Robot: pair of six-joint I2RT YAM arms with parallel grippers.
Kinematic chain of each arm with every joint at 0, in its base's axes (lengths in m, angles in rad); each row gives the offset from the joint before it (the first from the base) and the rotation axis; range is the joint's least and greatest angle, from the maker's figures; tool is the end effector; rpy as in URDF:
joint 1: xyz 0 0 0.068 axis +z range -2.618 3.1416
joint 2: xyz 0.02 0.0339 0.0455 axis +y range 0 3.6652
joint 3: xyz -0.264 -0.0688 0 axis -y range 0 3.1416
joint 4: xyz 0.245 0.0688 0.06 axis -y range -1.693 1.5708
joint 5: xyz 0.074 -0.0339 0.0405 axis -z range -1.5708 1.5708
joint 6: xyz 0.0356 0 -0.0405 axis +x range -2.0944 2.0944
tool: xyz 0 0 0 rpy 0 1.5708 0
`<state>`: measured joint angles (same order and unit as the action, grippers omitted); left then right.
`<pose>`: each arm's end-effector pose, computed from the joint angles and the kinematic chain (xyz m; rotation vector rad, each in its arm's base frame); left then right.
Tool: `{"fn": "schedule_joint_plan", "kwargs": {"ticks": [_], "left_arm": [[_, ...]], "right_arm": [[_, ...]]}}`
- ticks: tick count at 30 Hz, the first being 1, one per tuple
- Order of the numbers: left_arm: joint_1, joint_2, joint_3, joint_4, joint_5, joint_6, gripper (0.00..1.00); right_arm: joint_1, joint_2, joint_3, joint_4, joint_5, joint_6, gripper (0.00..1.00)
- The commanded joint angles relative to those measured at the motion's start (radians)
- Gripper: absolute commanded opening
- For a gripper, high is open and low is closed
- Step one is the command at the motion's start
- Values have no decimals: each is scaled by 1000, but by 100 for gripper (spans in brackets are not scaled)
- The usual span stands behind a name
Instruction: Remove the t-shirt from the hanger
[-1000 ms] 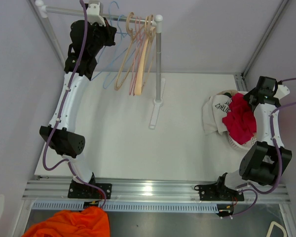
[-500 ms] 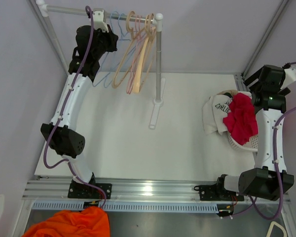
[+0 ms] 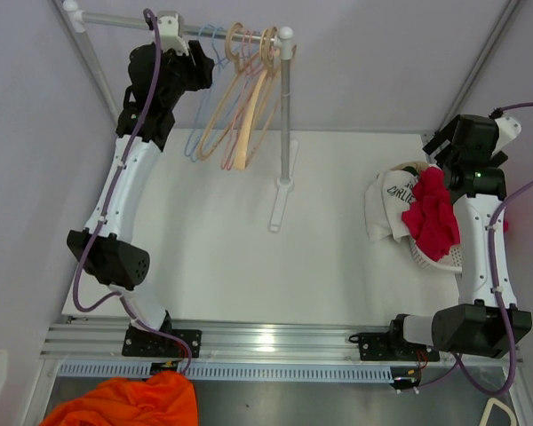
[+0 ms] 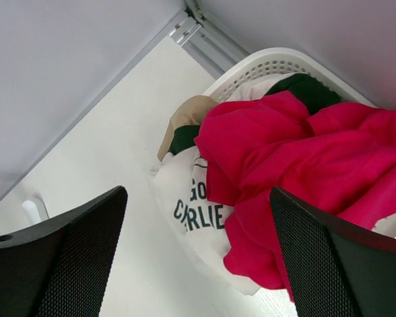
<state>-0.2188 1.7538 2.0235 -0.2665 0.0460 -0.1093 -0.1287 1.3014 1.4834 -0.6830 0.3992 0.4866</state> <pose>0.3879 -0.0879 0.4966 0.1225 1.5704 -0.2937 0.2695 -0.0488 0.4200 0.8424 1.8518 -0.1891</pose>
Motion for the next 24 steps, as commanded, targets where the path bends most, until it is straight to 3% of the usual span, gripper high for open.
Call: {"fn": "schedule_joint_plan", "kwargs": {"ticks": [1, 2, 3, 4, 8, 11, 15, 17, 18, 24], "left_arm": [[-5, -83, 63, 16, -31, 8, 62], [-5, -109, 60, 13, -41, 8, 74], [-5, -126, 43, 12, -82, 10, 92], [-5, -141, 37, 7, -104, 8, 99], [-5, -243, -11, -68, -224, -71, 100], [-20, -379, -138, -88, -261, -151, 100], [-96, -589, -474, 9, -336, -147, 99], [-119, -697, -569, 73, -339, -176, 100], [-122, -727, -688, 94, -322, -194, 100], [-131, -858, -935, 147, -230, -263, 99]], "right_arm": [[21, -1, 38, 37, -31, -34, 93], [26, -5, 38, 46, -51, -40, 96], [31, -10, 38, 74, -74, -48, 99], [40, -16, 35, 92, -117, -57, 99], [84, -34, 35, 189, -196, -71, 99], [125, -48, 31, 235, -210, -71, 99], [164, -71, -20, 280, -264, -97, 99], [166, -82, -52, 283, -293, -103, 100], [164, -86, -63, 286, -325, -108, 99], [175, -168, -210, 359, -373, -109, 99]]}}
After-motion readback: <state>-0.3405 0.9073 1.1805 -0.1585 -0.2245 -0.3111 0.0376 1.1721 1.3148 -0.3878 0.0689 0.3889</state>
